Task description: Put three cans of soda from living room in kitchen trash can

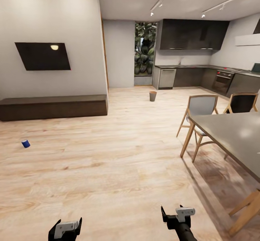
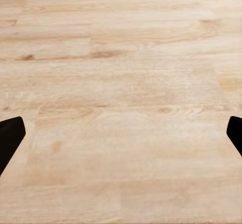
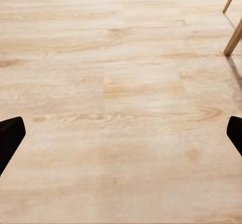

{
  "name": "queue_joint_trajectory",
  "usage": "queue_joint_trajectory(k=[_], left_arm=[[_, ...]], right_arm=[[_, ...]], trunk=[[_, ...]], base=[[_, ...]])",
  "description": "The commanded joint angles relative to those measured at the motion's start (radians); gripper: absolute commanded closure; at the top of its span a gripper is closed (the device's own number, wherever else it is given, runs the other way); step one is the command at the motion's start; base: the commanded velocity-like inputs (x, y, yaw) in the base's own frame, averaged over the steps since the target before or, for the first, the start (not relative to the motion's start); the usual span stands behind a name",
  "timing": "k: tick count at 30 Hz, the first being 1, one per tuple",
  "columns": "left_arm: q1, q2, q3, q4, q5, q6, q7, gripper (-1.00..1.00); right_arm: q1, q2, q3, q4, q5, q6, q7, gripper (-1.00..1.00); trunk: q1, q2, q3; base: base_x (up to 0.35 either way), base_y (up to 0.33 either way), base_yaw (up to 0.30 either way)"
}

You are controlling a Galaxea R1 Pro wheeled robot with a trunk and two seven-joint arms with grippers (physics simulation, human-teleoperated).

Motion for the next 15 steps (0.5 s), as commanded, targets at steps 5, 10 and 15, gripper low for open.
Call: queue_joint_trajectory(k=[5, 10, 15], left_arm=[[0.000, 0.000, 0.000, 0.001, 0.000, 0.000, 0.000, -1.00], [0.000, 0.000, -0.001, 0.001, 0.000, 0.000, 0.000, -1.00], [0.000, 0.000, -0.001, 0.001, 0.000, 0.000, 0.000, -1.00]], right_arm=[[0.000, 0.002, 0.000, 0.005, 0.000, 0.000, 0.000, -1.00], [0.000, 0.002, 0.000, 0.009, 0.000, 0.000, 0.000, -1.00], [0.000, 0.002, 0.001, 0.011, 0.000, 0.000, 0.000, -1.00]], trunk=[[0.000, 0.000, 0.000], [0.000, 0.000, 0.000], [0.000, 0.000, 0.000]], base=[[0.271, 0.018, 0.000], [0.284, 0.006, 0.000], [0.308, 0.002, 0.000]])
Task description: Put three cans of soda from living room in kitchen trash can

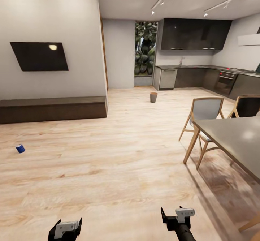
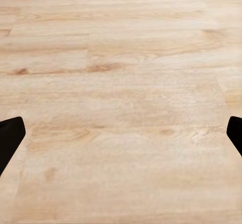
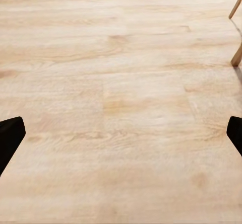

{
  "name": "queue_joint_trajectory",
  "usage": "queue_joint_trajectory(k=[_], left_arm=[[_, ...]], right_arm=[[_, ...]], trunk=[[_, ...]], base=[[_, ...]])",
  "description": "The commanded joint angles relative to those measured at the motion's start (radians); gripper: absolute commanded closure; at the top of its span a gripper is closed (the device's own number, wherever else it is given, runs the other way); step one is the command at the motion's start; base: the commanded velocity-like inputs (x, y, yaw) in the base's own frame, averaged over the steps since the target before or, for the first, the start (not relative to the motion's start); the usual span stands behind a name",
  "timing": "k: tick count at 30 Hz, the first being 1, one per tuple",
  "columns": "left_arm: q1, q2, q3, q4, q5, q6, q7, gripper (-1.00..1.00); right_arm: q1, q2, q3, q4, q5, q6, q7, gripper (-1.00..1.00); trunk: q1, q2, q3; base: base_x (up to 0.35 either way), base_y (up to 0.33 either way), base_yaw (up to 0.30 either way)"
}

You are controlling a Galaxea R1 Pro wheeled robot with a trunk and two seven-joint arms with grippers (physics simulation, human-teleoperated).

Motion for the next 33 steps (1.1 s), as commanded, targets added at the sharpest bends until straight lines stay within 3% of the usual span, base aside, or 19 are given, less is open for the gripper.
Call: queue_joint_trajectory(k=[1, 33], left_arm=[[0.000, 0.000, 0.000, 0.000, 0.000, 0.000, 0.000, -1.00], [0.000, 0.000, -0.001, 0.000, 0.000, 0.000, 0.001, -1.00]], right_arm=[[0.000, 0.000, 0.000, 0.000, 0.000, 0.000, 0.000, -1.00], [0.000, 0.000, 0.000, 0.004, 0.000, 0.000, 0.000, -1.00]], trunk=[[0.000, 0.000, 0.000], [0.000, 0.000, 0.000]], base=[[0.316, 0.001, 0.000], [0.320, 0.000, 0.000]])
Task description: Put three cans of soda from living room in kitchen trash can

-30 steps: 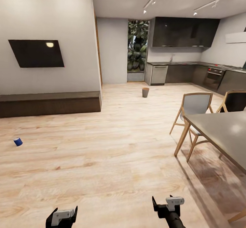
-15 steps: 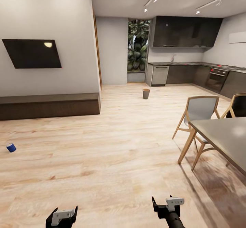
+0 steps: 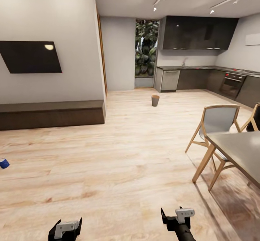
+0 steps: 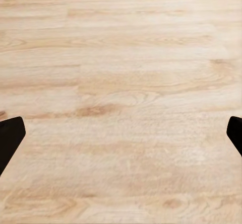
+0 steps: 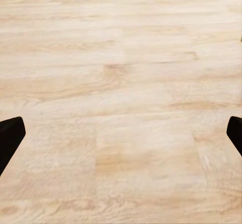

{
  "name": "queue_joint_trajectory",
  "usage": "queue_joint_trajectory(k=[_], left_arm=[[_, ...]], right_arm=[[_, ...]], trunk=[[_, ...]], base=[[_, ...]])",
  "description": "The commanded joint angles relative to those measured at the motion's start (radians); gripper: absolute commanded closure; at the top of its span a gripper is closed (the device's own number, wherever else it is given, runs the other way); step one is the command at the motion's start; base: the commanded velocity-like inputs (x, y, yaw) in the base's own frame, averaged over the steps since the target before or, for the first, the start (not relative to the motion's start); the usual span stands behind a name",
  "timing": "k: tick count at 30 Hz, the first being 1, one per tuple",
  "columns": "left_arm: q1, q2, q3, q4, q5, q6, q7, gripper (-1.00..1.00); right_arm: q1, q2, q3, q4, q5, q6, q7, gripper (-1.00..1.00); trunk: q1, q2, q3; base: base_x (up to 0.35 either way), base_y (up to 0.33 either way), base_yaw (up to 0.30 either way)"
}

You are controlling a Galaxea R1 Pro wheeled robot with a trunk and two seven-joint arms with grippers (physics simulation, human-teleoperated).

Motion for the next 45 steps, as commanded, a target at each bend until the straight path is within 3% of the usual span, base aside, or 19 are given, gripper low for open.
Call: queue_joint_trajectory(k=[1, 45], left_arm=[[0.000, 0.000, 0.000, 0.000, 0.000, 0.000, 0.000, -1.00], [0.000, -0.001, -0.001, 0.000, -0.003, 0.000, 0.004, -1.00]], right_arm=[[0.000, 0.000, 0.000, 0.000, 0.000, 0.000, 0.000, -1.00], [0.000, 0.000, 0.003, 0.000, 0.003, -0.001, 0.000, -1.00]], trunk=[[0.000, 0.000, 0.000], [0.000, 0.000, 0.000]], base=[[0.321, 0.000, 0.000], [0.320, 0.000, 0.000]])
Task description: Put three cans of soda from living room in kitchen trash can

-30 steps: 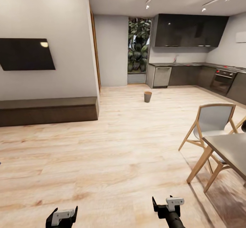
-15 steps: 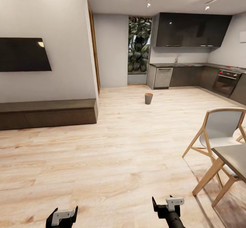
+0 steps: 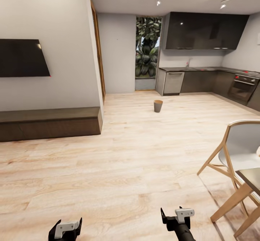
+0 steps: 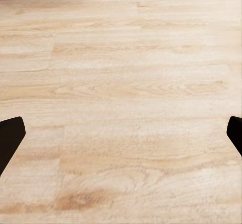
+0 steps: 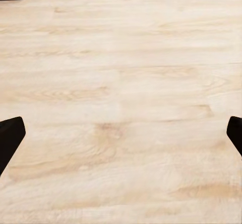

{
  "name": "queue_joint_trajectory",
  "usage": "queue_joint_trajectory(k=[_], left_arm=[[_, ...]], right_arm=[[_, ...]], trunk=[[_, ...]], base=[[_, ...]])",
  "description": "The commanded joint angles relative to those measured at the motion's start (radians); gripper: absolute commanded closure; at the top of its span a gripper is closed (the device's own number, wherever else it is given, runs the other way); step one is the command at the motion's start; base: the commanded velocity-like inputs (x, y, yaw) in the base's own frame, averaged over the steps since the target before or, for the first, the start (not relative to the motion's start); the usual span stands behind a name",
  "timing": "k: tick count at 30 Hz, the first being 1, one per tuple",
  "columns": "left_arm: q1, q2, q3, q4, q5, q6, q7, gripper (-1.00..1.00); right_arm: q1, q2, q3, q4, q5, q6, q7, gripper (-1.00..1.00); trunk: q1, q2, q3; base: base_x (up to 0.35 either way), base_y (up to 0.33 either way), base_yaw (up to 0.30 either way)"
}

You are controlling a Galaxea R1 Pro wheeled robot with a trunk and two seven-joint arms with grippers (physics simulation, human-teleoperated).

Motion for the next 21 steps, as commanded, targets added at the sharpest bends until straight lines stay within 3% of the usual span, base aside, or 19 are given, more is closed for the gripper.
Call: queue_joint_trajectory(k=[1, 21], left_arm=[[0.000, 0.000, 0.000, 0.000, -0.001, 0.000, 0.000, -1.00], [0.000, 0.000, 0.000, 0.000, -0.003, 0.000, 0.000, -1.00]], right_arm=[[0.000, 0.000, 0.000, 0.000, 0.000, 0.000, 0.000, -1.00], [0.000, 0.000, 0.003, 0.000, 0.001, 0.000, 0.000, -1.00]], trunk=[[0.000, 0.000, 0.000], [0.000, 0.000, 0.000]], base=[[0.320, 0.000, 0.000], [0.320, 0.000, 0.000]])
